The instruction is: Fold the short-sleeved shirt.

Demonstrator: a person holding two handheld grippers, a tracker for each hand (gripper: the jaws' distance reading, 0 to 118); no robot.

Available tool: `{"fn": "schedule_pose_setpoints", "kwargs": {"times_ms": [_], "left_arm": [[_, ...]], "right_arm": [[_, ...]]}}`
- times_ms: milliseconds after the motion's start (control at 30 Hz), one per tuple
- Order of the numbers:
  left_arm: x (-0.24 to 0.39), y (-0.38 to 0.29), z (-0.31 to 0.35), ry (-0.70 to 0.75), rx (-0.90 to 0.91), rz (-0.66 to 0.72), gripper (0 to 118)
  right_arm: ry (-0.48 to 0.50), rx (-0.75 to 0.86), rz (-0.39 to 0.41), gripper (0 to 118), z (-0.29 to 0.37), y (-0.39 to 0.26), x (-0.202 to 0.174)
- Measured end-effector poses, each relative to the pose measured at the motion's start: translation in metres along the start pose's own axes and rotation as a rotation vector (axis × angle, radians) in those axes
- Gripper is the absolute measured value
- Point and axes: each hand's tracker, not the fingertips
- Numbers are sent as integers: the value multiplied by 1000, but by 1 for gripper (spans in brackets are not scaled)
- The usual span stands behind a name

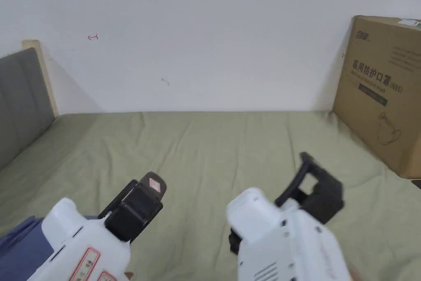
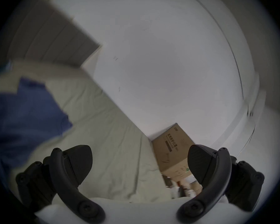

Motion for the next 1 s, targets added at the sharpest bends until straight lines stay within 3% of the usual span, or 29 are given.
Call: {"fn": "schedule_pose_setpoints", "kwargs": {"times_ms": [33, 100, 167, 200, 300, 333, 400, 433, 467, 533, 567, 633, 733, 867, 900, 1000], "left_arm": [[-8, -4, -2, 12, -15, 23, 117], [-14, -9, -5, 61, -26, 5, 117], [-6, -5, -4, 106, -7, -95, 117], [2, -1, -3, 115, 8, -187, 117], [50, -1, -2, 194, 107, -693, 117], [63, -5, -2, 218, 141, -869, 117], [79, -17, 1, 248, 153, -1107, 117], [81, -21, 2, 240, 126, -1157, 117], [81, -23, 5, 216, 103, -1161, 117], [79, -23, 8, 203, 93, -1098, 117], [78, -23, 8, 184, 82, -1062, 118], [78, -18, 6, 180, 83, -1045, 118], [81, -16, 3, 175, 86, -1008, 118], [85, -11, 3, 204, 69, -965, 115], [87, -11, 2, 223, 63, -970, 107], [87, -15, 5, 253, 86, -1018, 25]], "right_arm": [[-14, 24, 118, 118, 2, 1, -13], [47, 36, 206, 118, 2, 0, -31], [148, 2, 105, 118, -3, -4, -32], [168, -32, -26, 118, -6, -5, -25], [293, -180, -661, 118, -25, -22, 27], [321, -196, -907, 118, -31, -37, 43], [385, -204, -1340, 118, -39, -72, 60], [381, -199, -1503, 118, -39, -89, 65], [316, -229, -1542, 118, -37, -100, 65], [210, -206, -1423, 118, -34, -105, 64], [196, -192, -1299, 118, -30, -102, 61], [176, -137, -1187, 118, -24, -96, 62], [141, -66, -1132, 118, -14, -79, 66], [94, -123, -1090, 114, -4, -54, 71], [91, -116, -1097, 106, -1, -54, 70], [94, -102, -1109, 26, -1, -60, 71]]}}
